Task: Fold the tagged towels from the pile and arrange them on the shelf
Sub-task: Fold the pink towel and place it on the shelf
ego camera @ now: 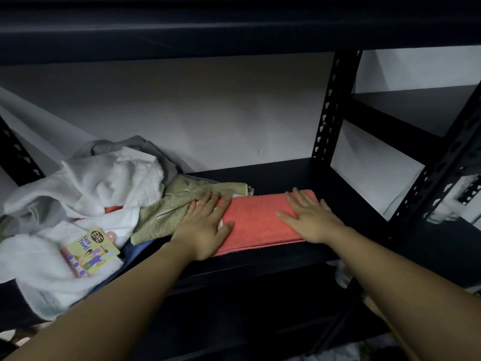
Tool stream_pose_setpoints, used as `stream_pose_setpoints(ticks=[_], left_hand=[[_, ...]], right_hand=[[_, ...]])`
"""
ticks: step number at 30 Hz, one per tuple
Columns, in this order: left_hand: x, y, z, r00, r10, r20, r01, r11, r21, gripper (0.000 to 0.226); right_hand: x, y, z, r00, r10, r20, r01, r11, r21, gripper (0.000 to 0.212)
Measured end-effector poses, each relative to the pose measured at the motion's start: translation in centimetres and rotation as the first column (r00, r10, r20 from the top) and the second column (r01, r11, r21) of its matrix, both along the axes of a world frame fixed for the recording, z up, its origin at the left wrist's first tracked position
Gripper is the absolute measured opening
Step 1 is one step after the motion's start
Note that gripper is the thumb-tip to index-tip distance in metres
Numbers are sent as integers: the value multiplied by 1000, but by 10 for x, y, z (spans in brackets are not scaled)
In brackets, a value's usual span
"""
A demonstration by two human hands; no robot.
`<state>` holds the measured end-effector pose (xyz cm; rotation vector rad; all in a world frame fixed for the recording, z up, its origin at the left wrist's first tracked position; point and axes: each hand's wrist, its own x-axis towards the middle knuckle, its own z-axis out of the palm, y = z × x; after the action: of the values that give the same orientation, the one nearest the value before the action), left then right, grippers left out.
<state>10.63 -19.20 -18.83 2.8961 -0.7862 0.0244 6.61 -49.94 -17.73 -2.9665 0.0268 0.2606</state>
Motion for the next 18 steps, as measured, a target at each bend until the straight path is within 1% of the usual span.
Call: stream_pose_setpoints(ticks=[3, 5, 6, 8, 10, 15, 16, 18], left_hand=[[0, 0, -1, 1000, 2, -2, -2, 1000, 1, 73], [0, 0, 0, 1000, -4, 6, 4, 1000, 12, 74], [0, 0, 0, 1000, -7, 11, 7, 1000, 20, 74], [-1, -1, 2, 1000, -12, 22, 11, 999, 39, 75], [-1, -3, 3, 1000, -15, 27, 14, 998, 60, 78], [-1, -6, 8, 1000, -19, 12, 18, 992, 126, 91], [-1, -6, 9, 999, -25, 26, 21, 988, 150, 92], [0, -6, 11, 997, -44, 66, 31, 982, 187, 93]], right_hand=[[-2, -26, -3, 997, -80, -21, 81, 996, 36, 90], [-3, -32, -5, 991, -136, 0, 136, 988, 67, 87], [-4, -32, -7, 984, -173, 37, 169, 982, 86, 85], [-6, -29, -9, 955, -249, 160, 235, 966, 105, 80], [-11, -25, -8, 920, -288, 265, 281, 958, 62, 68], [-13, -15, 1, 914, -300, 273, 300, 953, 41, 48], [-12, -16, 2, 912, -298, 281, 290, 954, 73, 46], [-11, -18, 8, 908, -308, 282, 259, 945, 199, 40]])
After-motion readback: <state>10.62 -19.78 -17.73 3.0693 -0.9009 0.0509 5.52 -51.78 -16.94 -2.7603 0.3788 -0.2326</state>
